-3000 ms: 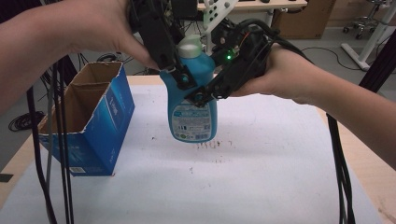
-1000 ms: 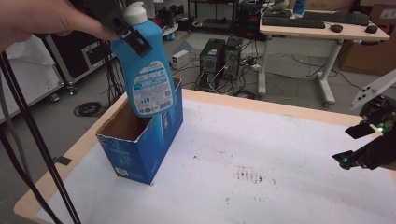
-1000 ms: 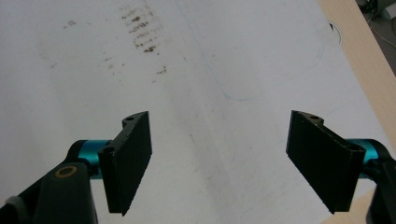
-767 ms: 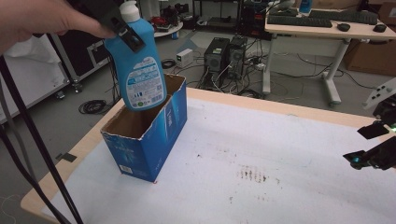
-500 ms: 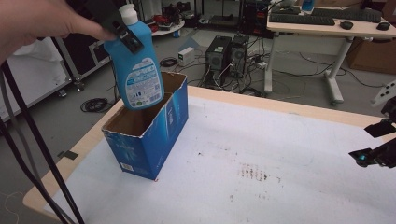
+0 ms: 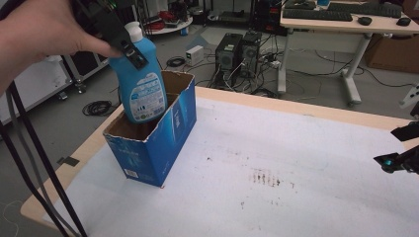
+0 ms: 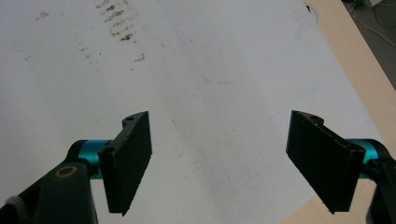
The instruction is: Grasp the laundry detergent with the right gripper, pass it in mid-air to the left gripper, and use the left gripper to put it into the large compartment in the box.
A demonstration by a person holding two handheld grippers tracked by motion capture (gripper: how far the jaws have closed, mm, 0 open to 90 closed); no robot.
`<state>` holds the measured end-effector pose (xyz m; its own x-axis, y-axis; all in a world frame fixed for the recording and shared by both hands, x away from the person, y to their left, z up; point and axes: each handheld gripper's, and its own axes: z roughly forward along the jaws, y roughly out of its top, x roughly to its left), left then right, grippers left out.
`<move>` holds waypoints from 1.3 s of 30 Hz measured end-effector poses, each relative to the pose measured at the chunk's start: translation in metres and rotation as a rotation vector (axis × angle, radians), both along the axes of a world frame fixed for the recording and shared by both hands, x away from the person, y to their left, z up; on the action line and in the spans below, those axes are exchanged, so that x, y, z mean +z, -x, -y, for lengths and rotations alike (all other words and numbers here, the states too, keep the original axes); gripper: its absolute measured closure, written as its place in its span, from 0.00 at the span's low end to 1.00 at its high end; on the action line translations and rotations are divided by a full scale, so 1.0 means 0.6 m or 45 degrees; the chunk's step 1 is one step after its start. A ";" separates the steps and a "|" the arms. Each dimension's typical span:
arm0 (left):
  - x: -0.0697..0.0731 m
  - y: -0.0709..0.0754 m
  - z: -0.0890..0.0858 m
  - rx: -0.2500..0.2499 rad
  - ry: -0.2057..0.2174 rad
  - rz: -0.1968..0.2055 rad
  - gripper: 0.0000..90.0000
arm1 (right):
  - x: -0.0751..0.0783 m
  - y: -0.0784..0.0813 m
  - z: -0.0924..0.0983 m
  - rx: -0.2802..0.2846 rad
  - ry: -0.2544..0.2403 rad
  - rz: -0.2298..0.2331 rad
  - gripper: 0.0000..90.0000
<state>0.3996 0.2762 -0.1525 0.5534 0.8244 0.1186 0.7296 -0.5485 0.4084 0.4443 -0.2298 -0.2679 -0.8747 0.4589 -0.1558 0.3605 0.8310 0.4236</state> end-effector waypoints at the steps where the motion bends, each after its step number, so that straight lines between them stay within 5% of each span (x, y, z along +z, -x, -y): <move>1: -0.005 -0.001 0.000 0.001 -0.002 -0.008 0.42 | 0.000 0.000 0.000 -0.002 0.000 -0.001 0.24; 23: -0.121 -0.011 -0.002 -0.008 -0.037 -0.150 0.42 | -0.003 0.008 0.000 0.002 0.010 -0.004 0.24; 39: -0.181 -0.019 0.009 -0.091 -0.112 -0.235 0.42 | -0.003 0.011 0.004 -0.004 0.015 0.004 0.24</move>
<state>0.4111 0.2705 -0.2609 0.6289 0.7734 0.0799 0.7457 -0.6291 0.2195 0.4374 -0.2321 -0.2699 -0.8727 0.4600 -0.1639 0.3620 0.8348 0.4149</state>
